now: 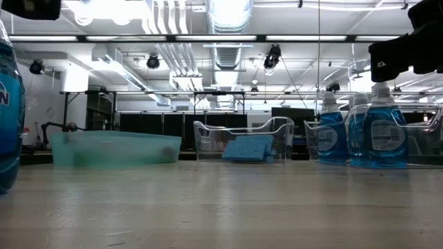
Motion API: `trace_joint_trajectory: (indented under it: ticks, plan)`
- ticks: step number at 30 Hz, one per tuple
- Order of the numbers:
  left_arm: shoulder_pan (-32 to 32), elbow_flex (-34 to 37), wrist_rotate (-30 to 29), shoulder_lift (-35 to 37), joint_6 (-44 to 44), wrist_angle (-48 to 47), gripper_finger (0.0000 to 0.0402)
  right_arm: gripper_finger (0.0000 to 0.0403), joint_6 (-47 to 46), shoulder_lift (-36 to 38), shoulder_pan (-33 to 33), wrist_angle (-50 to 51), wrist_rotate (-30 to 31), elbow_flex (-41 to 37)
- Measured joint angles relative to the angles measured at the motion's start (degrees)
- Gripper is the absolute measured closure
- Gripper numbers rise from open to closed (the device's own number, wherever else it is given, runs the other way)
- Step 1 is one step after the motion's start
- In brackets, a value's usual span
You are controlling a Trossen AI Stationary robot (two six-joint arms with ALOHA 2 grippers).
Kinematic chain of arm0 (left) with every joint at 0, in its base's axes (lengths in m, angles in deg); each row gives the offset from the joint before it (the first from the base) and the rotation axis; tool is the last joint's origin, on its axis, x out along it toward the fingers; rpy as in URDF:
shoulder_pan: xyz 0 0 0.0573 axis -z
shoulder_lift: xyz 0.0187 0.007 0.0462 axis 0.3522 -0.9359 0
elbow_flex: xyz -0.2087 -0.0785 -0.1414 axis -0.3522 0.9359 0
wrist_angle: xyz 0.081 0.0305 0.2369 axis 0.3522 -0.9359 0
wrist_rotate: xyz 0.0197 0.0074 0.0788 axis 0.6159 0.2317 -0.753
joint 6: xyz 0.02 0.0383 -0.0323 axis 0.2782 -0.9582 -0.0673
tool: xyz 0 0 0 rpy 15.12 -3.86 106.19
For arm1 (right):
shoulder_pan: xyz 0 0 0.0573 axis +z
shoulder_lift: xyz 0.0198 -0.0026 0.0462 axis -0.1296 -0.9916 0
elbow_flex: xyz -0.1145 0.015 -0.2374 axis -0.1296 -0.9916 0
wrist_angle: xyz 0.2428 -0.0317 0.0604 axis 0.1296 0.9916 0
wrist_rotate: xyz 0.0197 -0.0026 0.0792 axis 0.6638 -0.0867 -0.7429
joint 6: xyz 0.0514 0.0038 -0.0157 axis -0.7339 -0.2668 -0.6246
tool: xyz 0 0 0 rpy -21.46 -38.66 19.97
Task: Pick & Place Kitchen Sink Supplies
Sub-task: Put the blue dishwashing liquid bottle into the right transparent bin
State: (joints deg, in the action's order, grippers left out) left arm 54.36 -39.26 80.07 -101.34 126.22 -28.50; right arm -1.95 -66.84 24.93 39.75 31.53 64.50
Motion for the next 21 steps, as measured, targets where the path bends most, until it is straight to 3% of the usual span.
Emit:
trace_joint_trajectory:
  ticks: [4, 21]
  plan:
    - [0.91, -3.81, 1.09, -4.84, 2.19, -5.9, 0.0193, 0.0394, -0.02, 0.0, 0.01, 0.0, 0.0, 0.0]
    - [2.81, -7.53, 7.76, -16.12, 3.01, -6.5, 0.0193, 0.0394, -0.02, 0.0, 0.0, 0.01, 0.0, 0.0]
